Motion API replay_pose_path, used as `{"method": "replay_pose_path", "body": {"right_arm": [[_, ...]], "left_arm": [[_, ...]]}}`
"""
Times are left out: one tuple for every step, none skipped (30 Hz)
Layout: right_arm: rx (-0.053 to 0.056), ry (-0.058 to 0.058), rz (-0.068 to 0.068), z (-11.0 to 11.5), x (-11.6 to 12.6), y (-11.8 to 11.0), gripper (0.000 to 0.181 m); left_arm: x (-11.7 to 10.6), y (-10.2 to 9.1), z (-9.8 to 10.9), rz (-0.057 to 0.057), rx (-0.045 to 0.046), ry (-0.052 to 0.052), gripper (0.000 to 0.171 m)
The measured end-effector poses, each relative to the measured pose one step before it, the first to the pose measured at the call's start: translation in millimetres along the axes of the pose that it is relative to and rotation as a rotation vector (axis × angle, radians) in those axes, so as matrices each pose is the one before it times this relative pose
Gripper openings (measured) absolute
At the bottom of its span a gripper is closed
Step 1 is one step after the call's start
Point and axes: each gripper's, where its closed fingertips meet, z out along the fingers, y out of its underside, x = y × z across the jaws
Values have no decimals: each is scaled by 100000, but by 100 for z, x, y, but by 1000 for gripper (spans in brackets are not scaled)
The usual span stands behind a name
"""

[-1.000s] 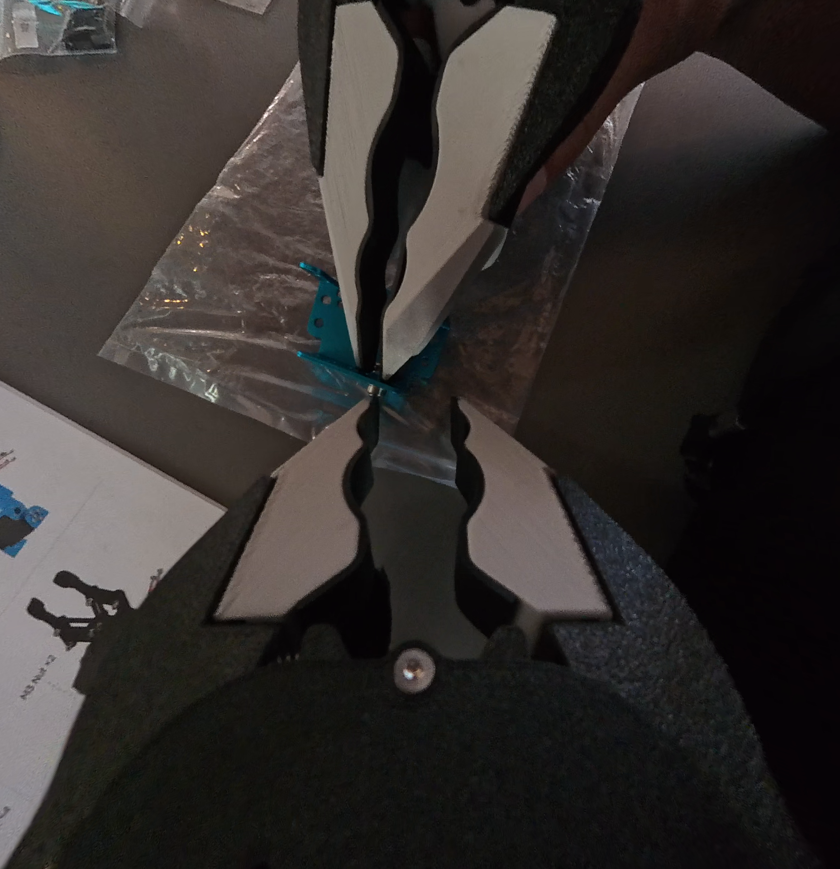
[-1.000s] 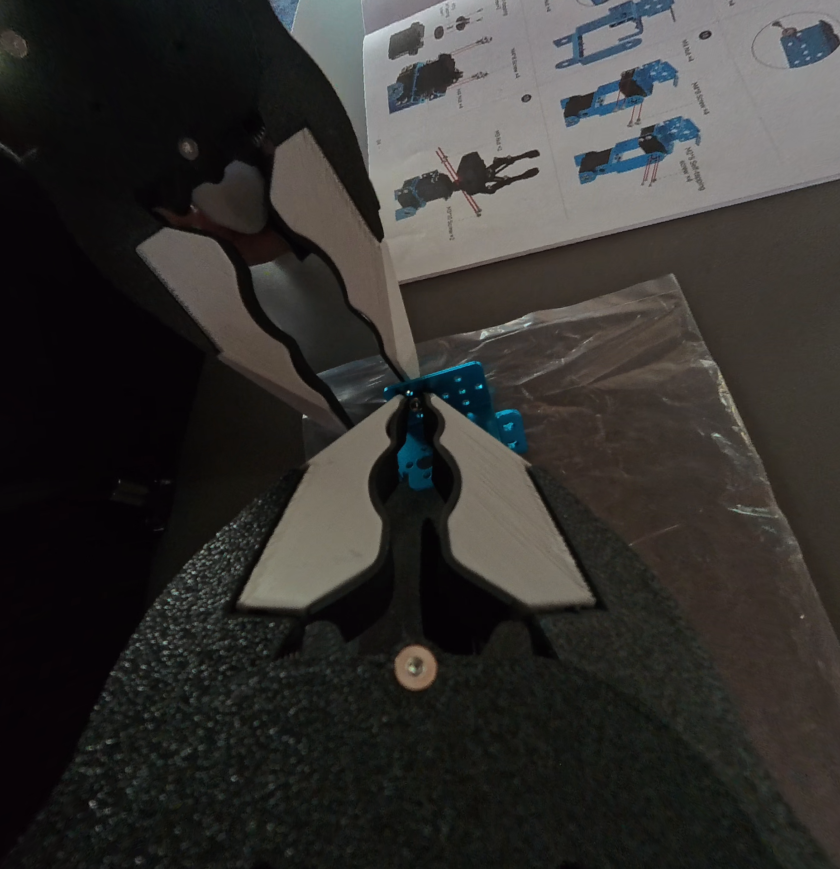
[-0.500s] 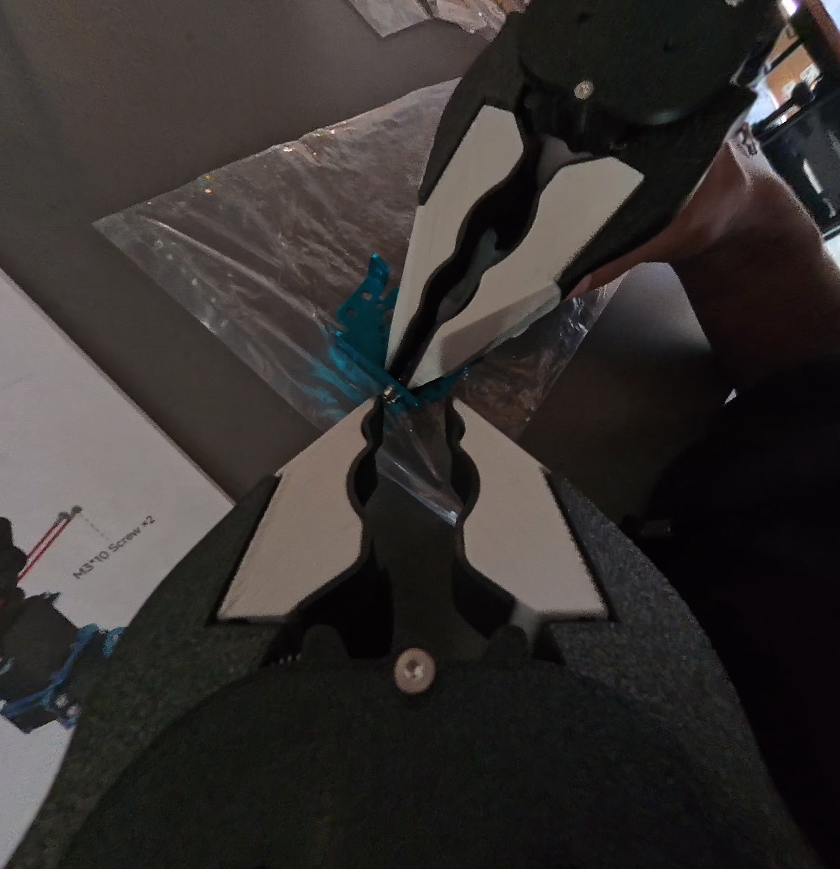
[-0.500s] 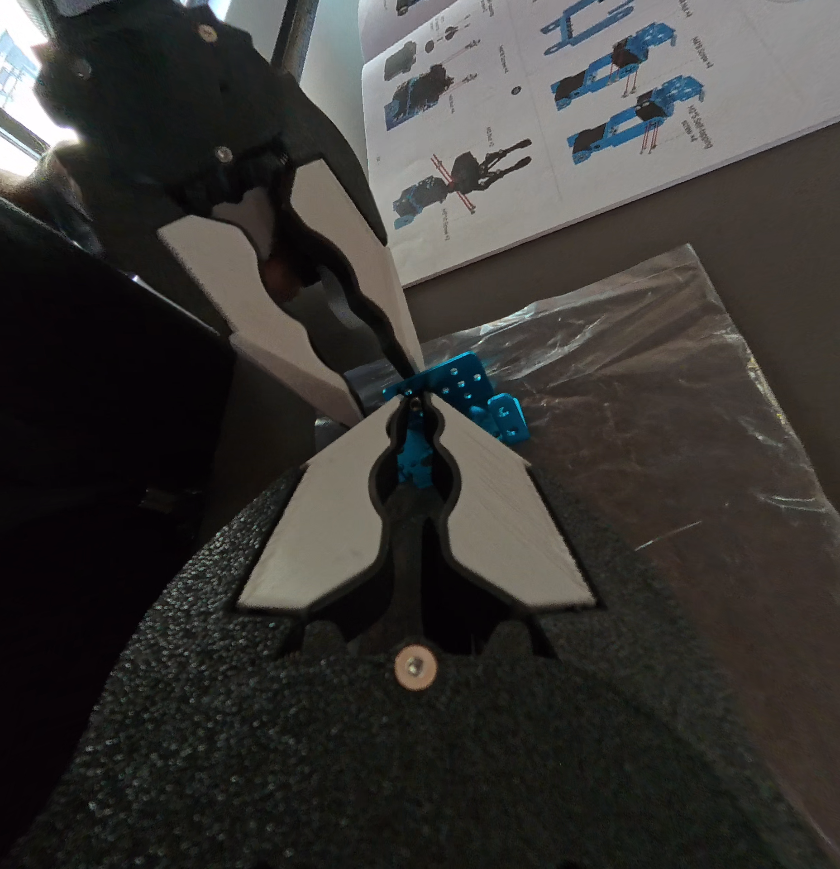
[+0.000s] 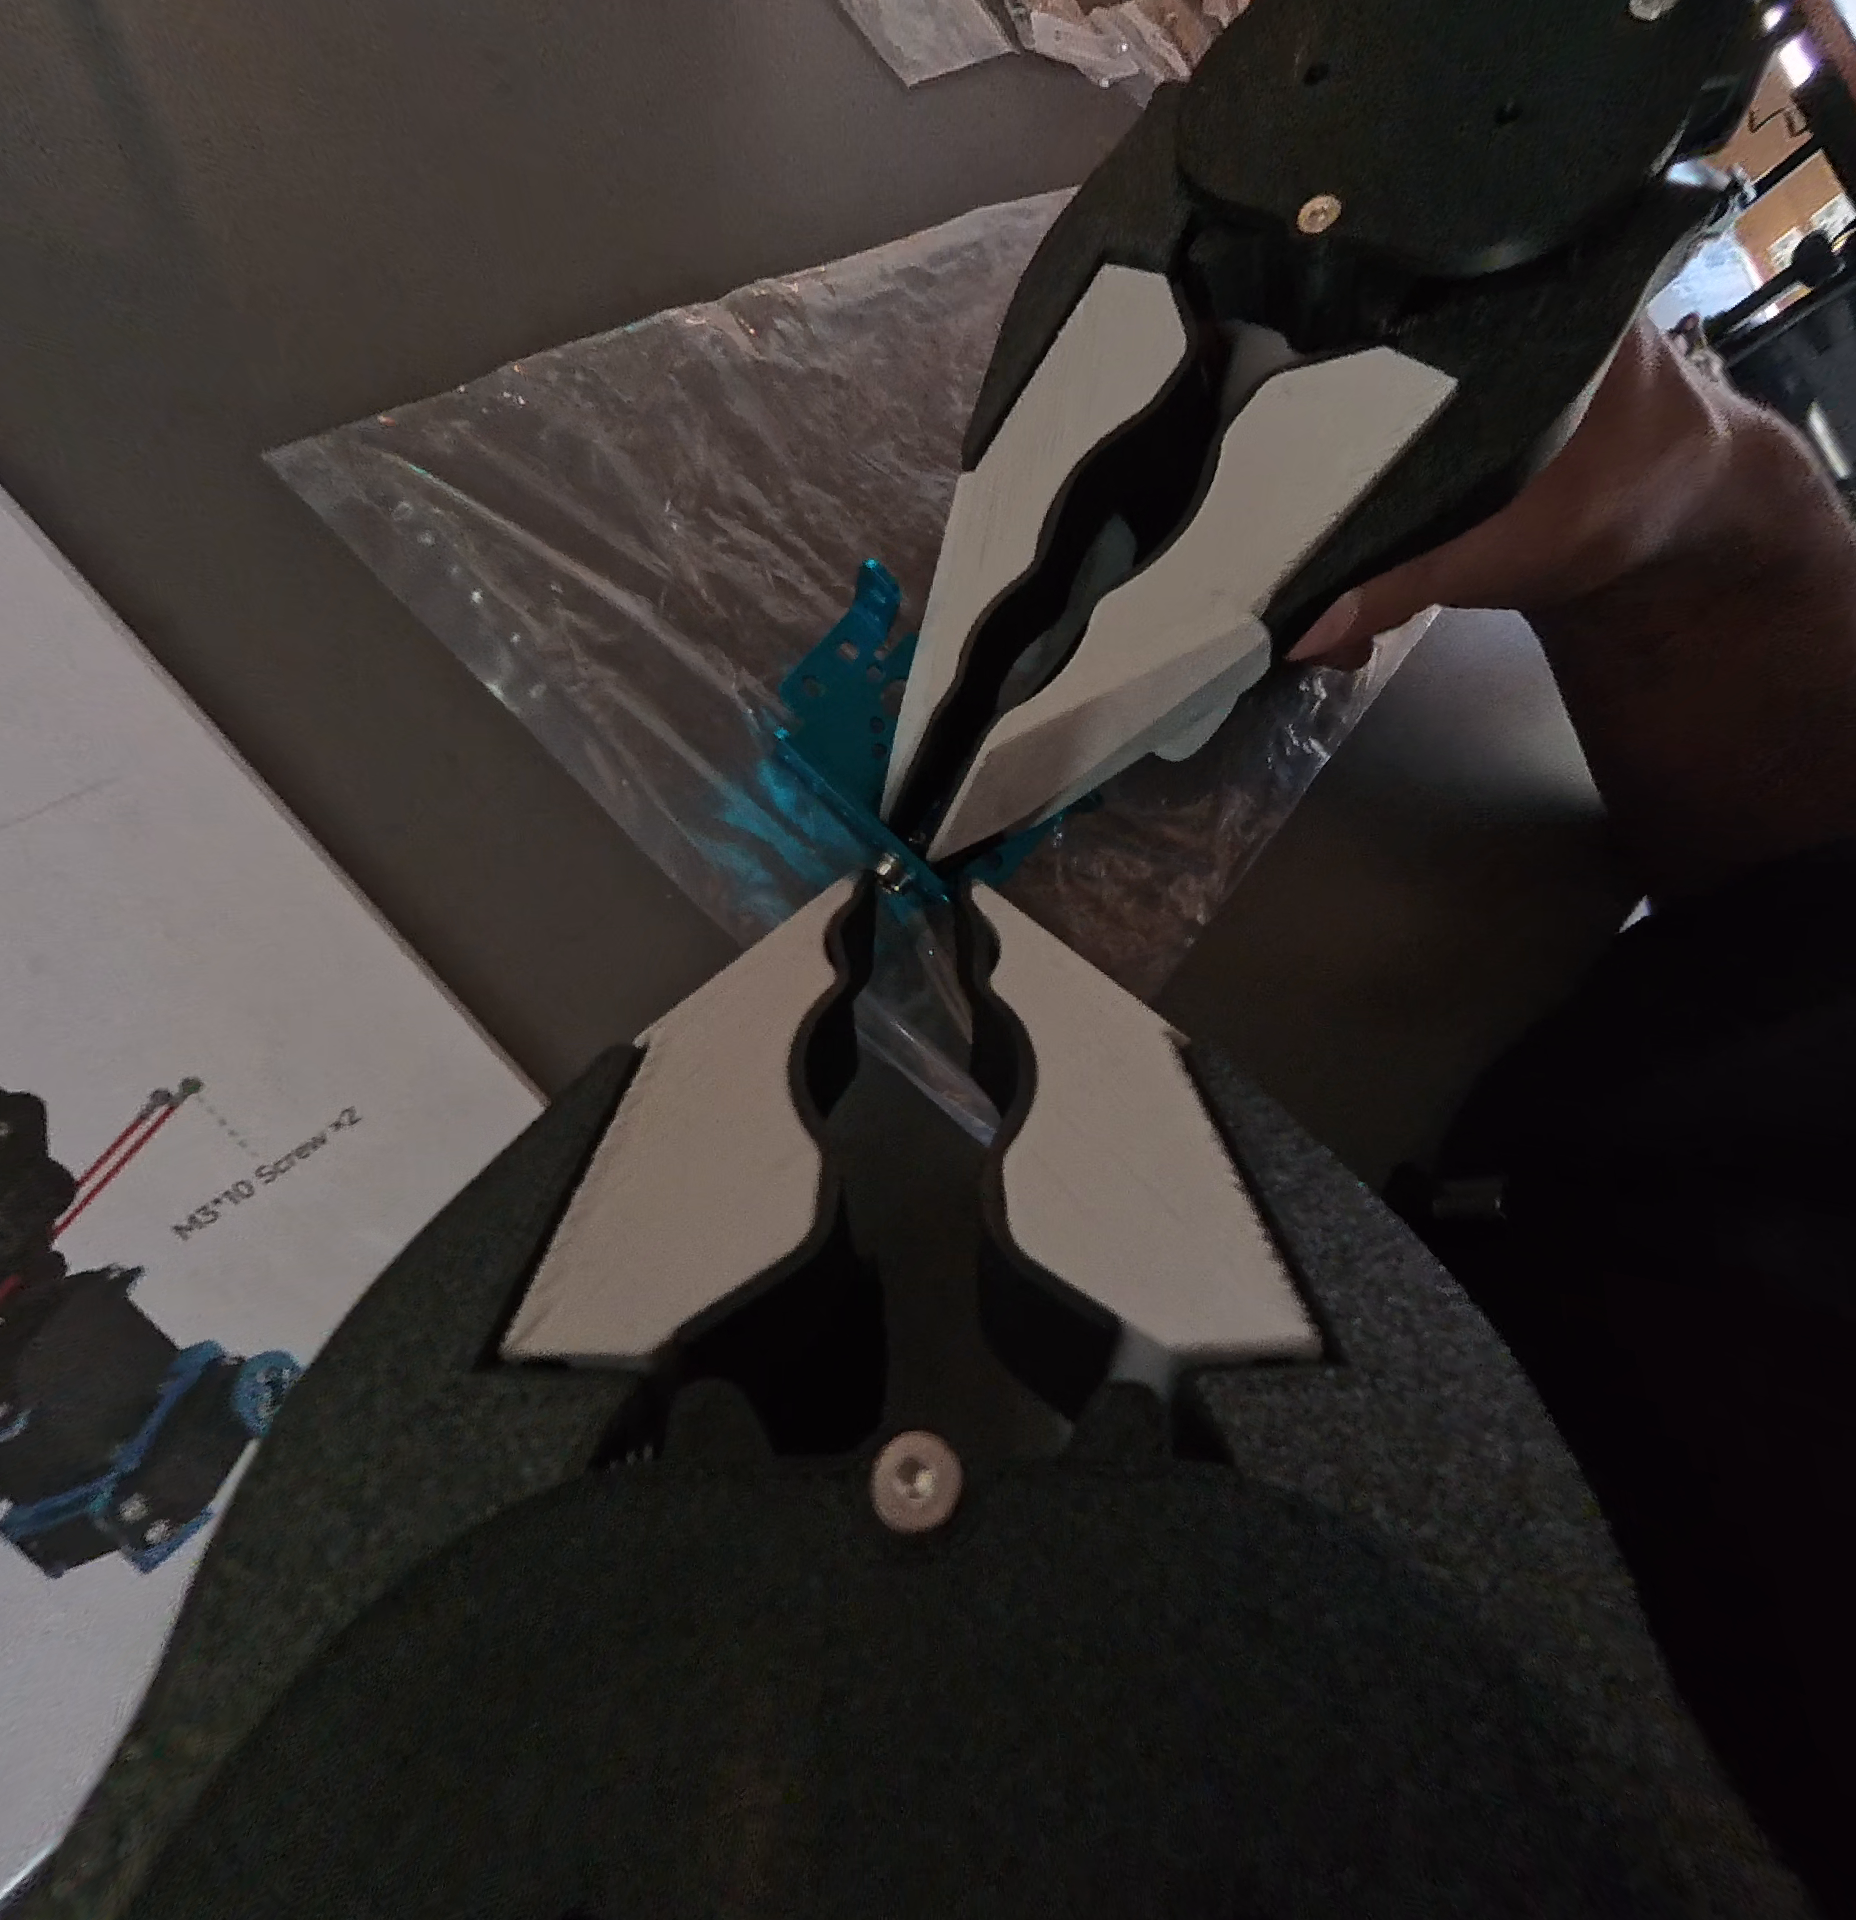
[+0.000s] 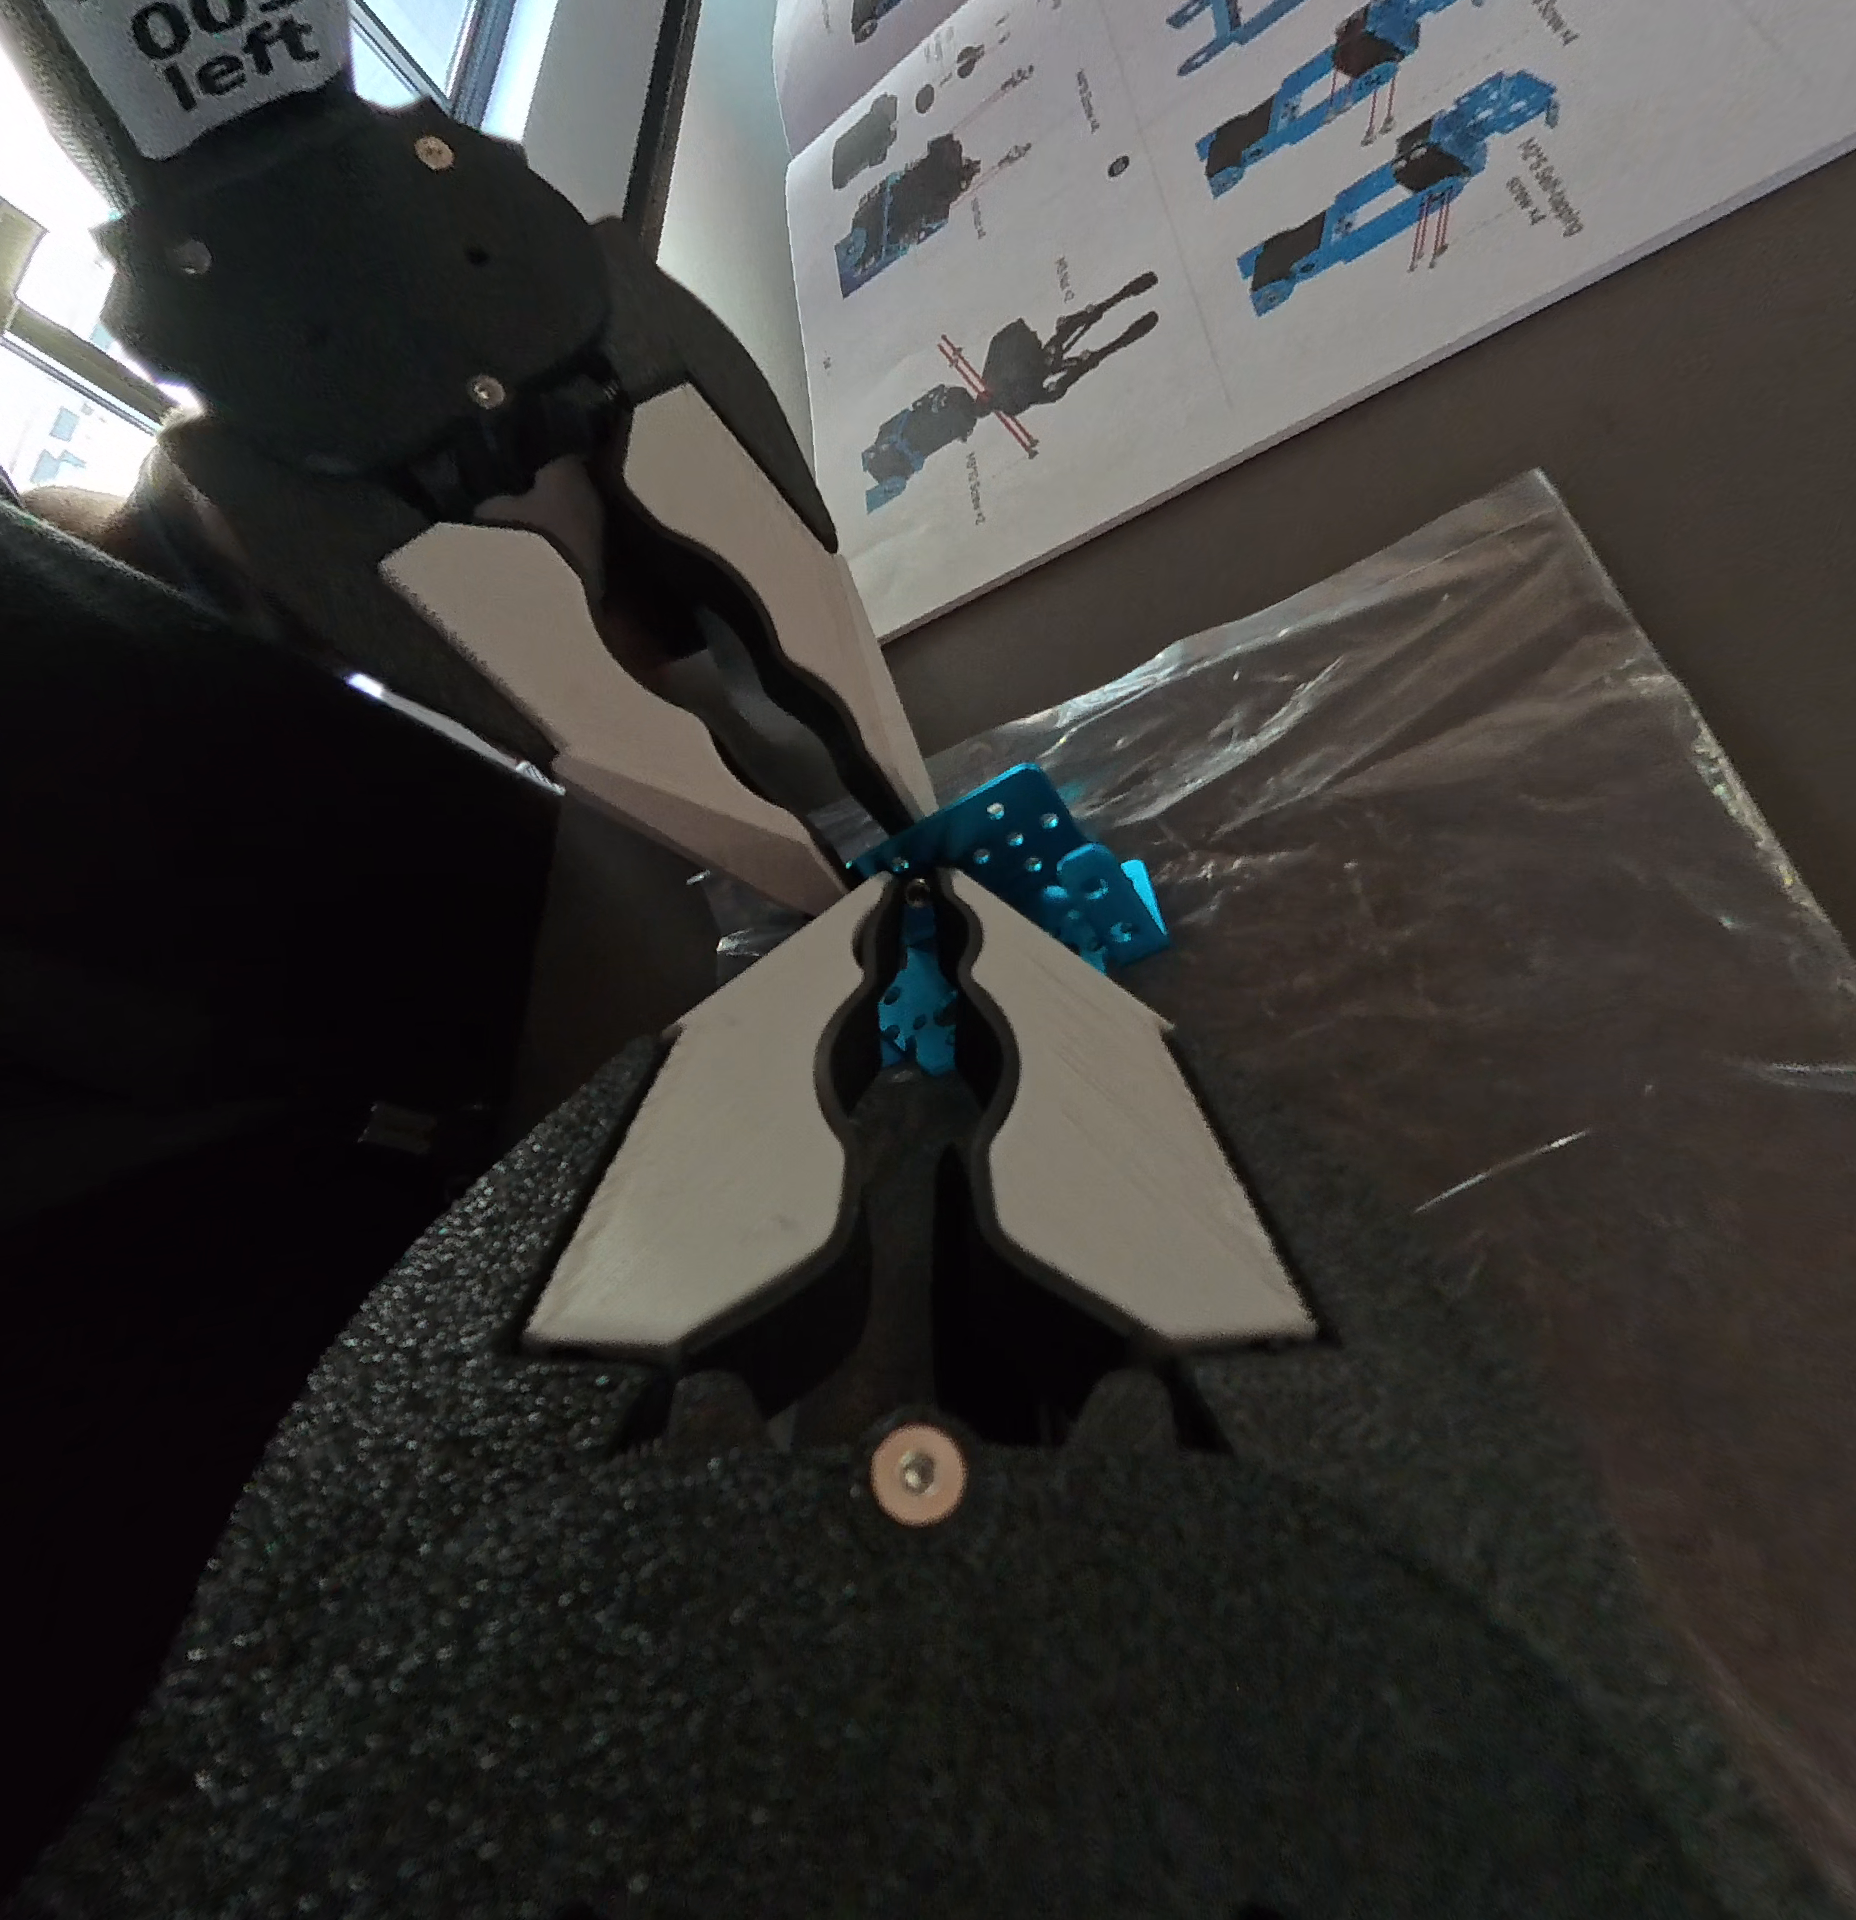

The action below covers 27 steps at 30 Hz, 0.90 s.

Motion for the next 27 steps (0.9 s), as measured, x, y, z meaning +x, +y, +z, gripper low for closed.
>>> {"method": "replay_pose_path", "body": {"right_arm": [[19,-136,662,8,1,-14,5],[-45,-61,472,15,-3,-9,5],[19,-83,538,3,-4,-9,5],[59,-262,891,10,5,-5,5],[131,-425,920,11,-3,-11,5],[220,-424,634,4,-16,-2,5],[160,-329,283,-10,-5,6,5],[58,-315,521,-2,-10,-1,4],[22,-349,649,9,-6,-7,4],[24,-329,669,0,-9,3,4],[56,-432,774,-10,-12,6,5],[101,-738,834,-13,-57,-15,6],[143,-535,562,-4,-26,5,6],[195,-132,503,3,25,-13,5],[140,-468,826,-1,-14,-3,5],[55,-884,751,-4,-76,-2,6],[74,-319,472,6,-18,-5,6],[51,36,193,0,31,6,6],[-45,6,74,-13,21,-10,6],[207,254,-230,-32,36,-41,5],[310,455,-221,-46,57,-47,6],[-410,-1,-437,-118,-13,76,8],[-255,501,-1000,-287,46,56,11],[953,1248,-822,-413,151,-98,10],[1526,993,-712,-455,105,-174,10],[1480,302,-871,-442,-95,-192,10],[706,-418,-1486,-355,-332,-120,10]], "left_arm": [[2,0,-5,-886,160,464,14],[-6,2,-7,-403,164,303,14],[-18,2,-10,-335,90,181,14],[-10,7,-7,-299,36,50,14],[-7,5,-7,-66,35,-103,14],[-5,2,-14,122,24,-200,14],[2,3,-1,218,8,-227,14],[-5,10,3,215,-37,-189,14],[2,3,5,124,-32,-130,14],[1,1,-6,101,33,-86,14],[6,-2,1,115,31,-72,14],[-2,-7,-5,188,19,-123,14],[4,-3,0,197,7,-168,14],[2,-3,1,254,47,-209,14],[1,-3,-5,252,73,-182,14],[0,9,-9,155,18,-120,14],[0,-1,-7,85,7,-42,14],[-4,8,-1,-26,16,24,14],[-18,-9,3,-74,23,-112,14],[-39,-14,-2,23,51,-295,14],[-11,-2,-9,256,-8,-330,14],[-30,-19,-5,445,42,-607,14],[-22,2,-15,855,-155,-849,14],[-26,23,-5,1234,-381,-1055,14],[-40,-1,-13,1323,-390,-1315,13],[-90,-72,-14,1133,16,-1692,13],[-72,-90,6,772,63,-1459,13]]}}
